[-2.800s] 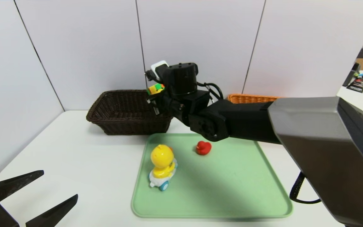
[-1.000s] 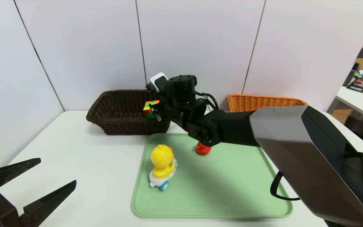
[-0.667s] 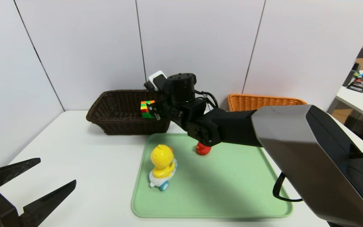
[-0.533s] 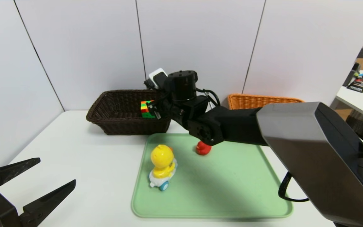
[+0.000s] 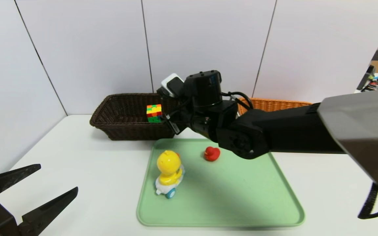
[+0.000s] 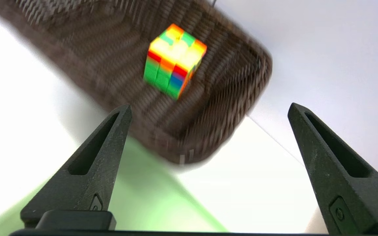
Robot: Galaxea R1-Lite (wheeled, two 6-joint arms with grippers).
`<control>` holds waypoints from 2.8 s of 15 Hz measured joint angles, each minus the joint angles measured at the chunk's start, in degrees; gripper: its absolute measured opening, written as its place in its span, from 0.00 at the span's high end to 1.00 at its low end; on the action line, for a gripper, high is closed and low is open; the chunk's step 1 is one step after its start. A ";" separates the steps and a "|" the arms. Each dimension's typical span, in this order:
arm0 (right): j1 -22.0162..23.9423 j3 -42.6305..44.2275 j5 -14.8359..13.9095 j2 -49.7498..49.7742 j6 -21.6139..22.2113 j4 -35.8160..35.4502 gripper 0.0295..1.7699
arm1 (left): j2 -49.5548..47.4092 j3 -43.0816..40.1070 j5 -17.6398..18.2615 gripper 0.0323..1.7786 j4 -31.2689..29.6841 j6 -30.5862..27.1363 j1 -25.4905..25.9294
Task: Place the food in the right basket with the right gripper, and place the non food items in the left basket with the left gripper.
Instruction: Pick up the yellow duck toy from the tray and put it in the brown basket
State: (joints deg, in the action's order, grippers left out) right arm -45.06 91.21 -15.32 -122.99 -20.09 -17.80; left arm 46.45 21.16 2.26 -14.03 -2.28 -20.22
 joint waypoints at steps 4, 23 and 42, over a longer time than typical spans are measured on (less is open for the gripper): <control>0.46 -12.54 -0.07 10.73 -2.23 -0.02 0.06 | -0.59 0.09 0.09 0.05 -0.02 0.02 -0.04; 8.09 -56.04 -7.33 50.20 0.74 -3.58 0.04 | -2.54 -0.02 0.52 0.05 0.06 -0.56 -0.17; 14.63 -68.10 -7.33 57.70 0.50 -15.10 0.04 | -2.55 -0.88 0.38 0.05 -0.29 -0.55 -0.09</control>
State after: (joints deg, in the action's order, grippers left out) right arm -30.43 23.11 -22.65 -65.29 -19.59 -32.90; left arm 43.90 20.29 2.63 -14.32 -2.83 -20.31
